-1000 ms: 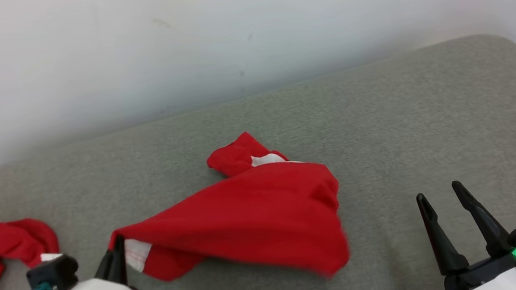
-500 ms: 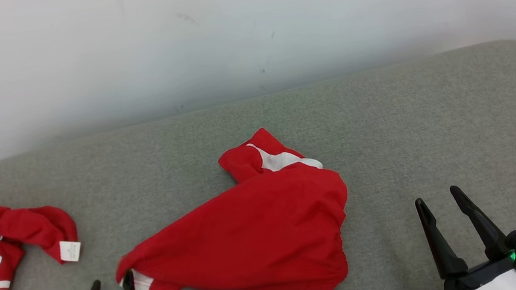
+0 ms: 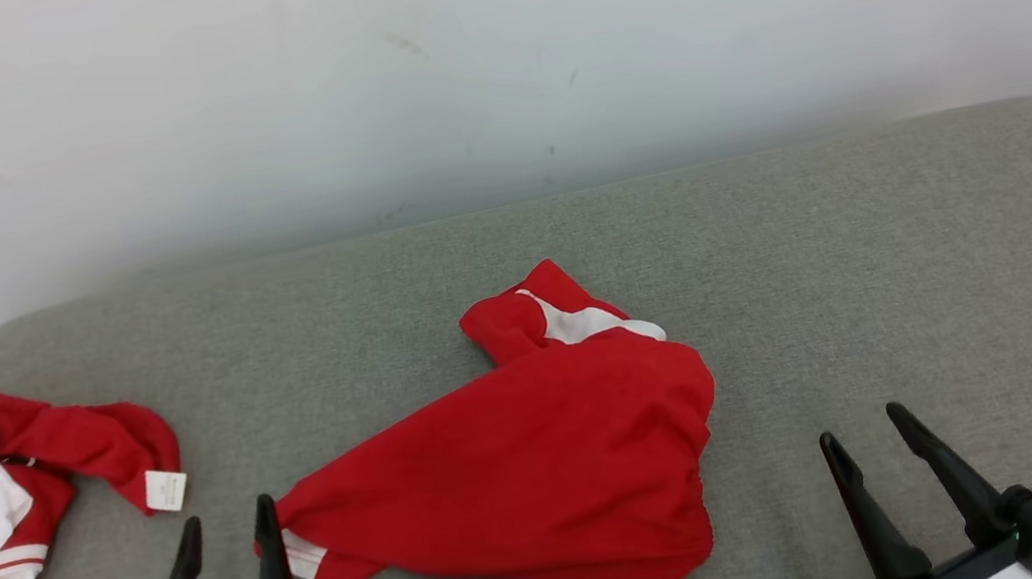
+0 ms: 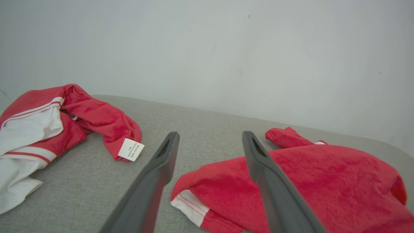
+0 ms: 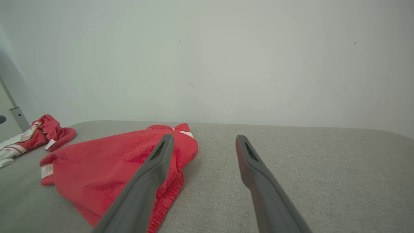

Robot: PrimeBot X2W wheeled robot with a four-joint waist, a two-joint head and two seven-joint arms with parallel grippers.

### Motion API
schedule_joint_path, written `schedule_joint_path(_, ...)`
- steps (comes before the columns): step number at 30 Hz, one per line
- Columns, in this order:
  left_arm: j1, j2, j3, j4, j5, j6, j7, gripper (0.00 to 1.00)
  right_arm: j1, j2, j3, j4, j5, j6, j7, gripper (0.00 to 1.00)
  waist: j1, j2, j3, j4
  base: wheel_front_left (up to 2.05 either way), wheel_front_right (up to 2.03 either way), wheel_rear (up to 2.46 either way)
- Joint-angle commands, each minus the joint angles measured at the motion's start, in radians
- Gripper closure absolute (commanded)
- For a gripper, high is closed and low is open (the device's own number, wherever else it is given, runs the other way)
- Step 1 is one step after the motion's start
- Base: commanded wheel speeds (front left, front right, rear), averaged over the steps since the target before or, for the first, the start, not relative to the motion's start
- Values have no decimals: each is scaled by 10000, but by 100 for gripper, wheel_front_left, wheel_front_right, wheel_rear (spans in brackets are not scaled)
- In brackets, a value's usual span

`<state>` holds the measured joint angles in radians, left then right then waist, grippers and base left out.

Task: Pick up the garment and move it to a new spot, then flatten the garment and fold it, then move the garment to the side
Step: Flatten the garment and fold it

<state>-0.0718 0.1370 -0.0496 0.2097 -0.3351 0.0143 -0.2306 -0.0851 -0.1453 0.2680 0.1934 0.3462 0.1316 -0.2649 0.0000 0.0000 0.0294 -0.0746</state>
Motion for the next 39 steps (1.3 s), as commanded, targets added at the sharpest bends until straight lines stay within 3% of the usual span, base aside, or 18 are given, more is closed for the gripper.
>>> schedule_joint_path(1,105,8,5,-31,37,19,-70,0,78,-147,42,46,41,-18,10,0,0,0,14,23,0,0,0)
schedule_joint_path(5,104,-130,-139,-41,13,-27,-126,0,24,-656,1085,490,438,-18,183,0,0,0,62,223,0,0,0)
schedule_joint_path(12,-160,-259,-326,250,-122,-165,-211,0,-547,-1237,2880,1510,1992,-20,1818,0,0,0,167,844,0,0,0)
schedule_joint_path(20,-288,-356,-491,512,-55,-219,-274,0,-1357,-899,3507,3003,2955,-18,2453,0,0,0,230,1555,0,0,0)
schedule_joint_path(25,-280,-328,-515,620,-85,-244,-300,0,-1722,-564,3551,3732,3083,-18,2214,0,0,0,238,1786,0,0,0)
schedule_joint_path(28,-289,-304,-507,670,-108,-236,-311,0,-1850,-523,3643,3783,3251,-18,1882,91,0,0,247,1800,0,0,0)
schedule_joint_path(29,-281,-295,-502,687,-116,-226,-314,0,-1844,-535,3694,3744,3348,-18,1827,100,0,0,243,1779,0,0,0)
schedule_joint_path(35,-142,-256,-459,795,-196,-194,-330,0,-1619,-1093,4214,2921,3939,-18,1642,100,0,0,145,1424,0,0,0)
schedule_joint_path(39,-98,-297,-455,790,-246,-183,-340,0,-1467,-1784,4296,1682,5061,-18,2123,100,0,0,125,1180,0,0,0)
